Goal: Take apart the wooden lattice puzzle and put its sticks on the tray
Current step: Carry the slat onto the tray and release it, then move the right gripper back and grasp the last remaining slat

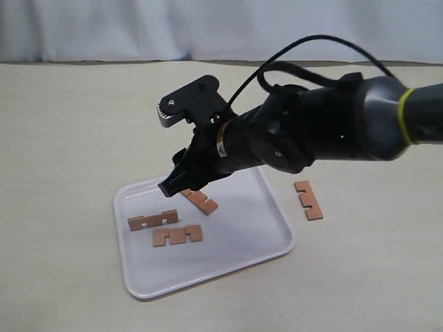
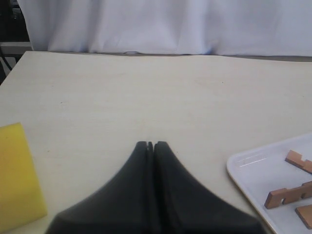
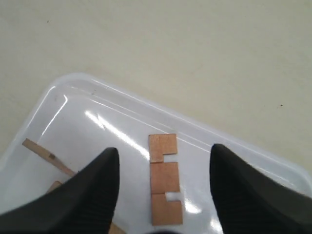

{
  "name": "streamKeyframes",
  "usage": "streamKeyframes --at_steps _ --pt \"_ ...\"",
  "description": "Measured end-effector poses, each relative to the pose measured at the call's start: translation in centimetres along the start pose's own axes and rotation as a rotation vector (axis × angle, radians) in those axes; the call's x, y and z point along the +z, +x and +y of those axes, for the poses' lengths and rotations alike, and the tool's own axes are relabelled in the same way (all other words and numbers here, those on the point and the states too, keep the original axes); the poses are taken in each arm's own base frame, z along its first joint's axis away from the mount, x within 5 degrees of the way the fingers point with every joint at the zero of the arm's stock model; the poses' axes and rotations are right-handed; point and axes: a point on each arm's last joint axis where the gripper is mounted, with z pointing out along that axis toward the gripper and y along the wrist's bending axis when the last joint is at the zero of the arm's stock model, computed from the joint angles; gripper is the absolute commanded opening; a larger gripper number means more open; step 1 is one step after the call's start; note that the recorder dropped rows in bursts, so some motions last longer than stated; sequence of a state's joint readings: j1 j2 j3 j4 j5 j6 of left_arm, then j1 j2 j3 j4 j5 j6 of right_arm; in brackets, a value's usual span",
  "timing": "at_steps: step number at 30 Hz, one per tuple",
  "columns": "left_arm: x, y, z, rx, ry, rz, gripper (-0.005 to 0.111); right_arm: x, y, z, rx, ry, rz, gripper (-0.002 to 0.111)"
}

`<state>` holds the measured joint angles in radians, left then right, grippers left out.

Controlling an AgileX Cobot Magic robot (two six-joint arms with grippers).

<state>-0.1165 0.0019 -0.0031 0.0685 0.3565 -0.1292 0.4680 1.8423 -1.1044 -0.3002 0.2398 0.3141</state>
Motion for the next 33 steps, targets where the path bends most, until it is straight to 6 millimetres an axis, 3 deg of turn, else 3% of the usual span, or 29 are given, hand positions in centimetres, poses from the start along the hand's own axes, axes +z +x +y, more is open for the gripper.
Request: streamKeyframes --at_steps 3,6,11,14,22,33 --pt "0.0 0.0 0.0 0.000 0.000 0.000 0.000 -3.3 -0.7 -1.5 -0.017 0.065 0.031 0.053" --pt "0.0 0.0 0.0 0.000 0.000 0.000 0.000 -4.3 0.1 -4.3 0.039 0.145 0.125 0.053" --pt "0.0 0.0 0.0 0.000 0.000 0.000 0.000 -4.6 4.8 -11.7 0.271 0.305 0.367 0.053" --pt "0.0 0.0 0.0 0.000 0.000 0.000 0.000 -3.5 7.3 -13.7 0.383 0.318 0.449 0.053" --pt "0.0 0.0 0.0 0.000 0.000 0.000 0.000 -0.5 8.9 -13.4 0.444 0.264 0.498 0.053" --pt "0.0 0.0 0.0 0.000 0.000 0.000 0.000 0.7 9.0 -13.2 0.482 0.223 0.462 0.053"
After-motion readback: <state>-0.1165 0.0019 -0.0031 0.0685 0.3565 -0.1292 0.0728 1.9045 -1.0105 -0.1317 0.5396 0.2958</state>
